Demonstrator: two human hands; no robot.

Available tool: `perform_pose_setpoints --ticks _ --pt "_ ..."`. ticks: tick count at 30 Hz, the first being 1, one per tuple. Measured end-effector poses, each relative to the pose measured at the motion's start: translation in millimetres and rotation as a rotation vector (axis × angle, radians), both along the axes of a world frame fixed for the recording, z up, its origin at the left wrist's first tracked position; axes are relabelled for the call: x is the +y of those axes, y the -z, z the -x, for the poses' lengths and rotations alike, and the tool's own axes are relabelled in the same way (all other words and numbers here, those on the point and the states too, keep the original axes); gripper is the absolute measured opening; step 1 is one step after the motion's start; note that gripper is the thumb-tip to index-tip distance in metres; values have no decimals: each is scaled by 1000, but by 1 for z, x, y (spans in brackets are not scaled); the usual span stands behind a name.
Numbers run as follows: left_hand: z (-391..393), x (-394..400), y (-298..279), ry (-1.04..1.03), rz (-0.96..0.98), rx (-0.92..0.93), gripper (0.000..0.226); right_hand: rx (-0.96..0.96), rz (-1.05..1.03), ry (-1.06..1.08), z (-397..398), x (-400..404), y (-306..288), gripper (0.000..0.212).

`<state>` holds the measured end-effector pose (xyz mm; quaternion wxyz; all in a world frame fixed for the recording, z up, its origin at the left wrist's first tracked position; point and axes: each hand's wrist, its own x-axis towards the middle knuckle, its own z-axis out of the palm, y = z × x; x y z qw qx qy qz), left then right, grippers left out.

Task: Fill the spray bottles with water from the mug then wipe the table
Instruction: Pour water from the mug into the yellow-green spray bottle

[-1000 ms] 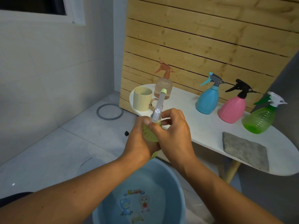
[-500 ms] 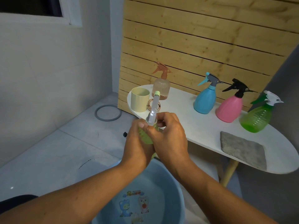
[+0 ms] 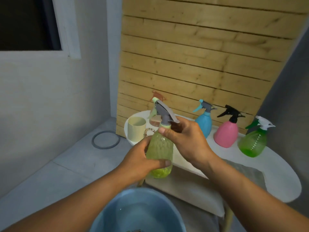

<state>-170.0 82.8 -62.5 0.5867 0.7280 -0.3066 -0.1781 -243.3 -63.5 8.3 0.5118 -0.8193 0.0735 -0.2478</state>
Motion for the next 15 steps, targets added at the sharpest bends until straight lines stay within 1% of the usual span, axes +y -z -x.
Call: perform_pose_setpoints --ticks 1,4,5,6,8,10,13,15 --pt "-5 -10 -4 -29 2 -37 72 22 30 -16 -3 -6 -12 21" --pt "-21 -39 -14 -97 53 -63 72 153 178 -2 -13 -27 -57 34" --pt "-29 -52 -17 -110 66 -75 74 189 233 22 -18 -37 -76 31" --pt "-39 -67 -20 -129 74 -99 78 215 300 50 -24 -47 -95 24" --pt "-52 -90 -24 -158 72 -122 83 272 487 122 -38 -63 -124 13" --pt "-67 -117 -29 -161 97 -135 77 329 637 172 -58 -81 -142 12" --pt "-90 -154 -37 -149 113 -138 70 350 724 208 -91 -108 -151 13" --pt "-108 -177 -38 -167 137 -145 73 348 745 250 -113 -126 -151 13"
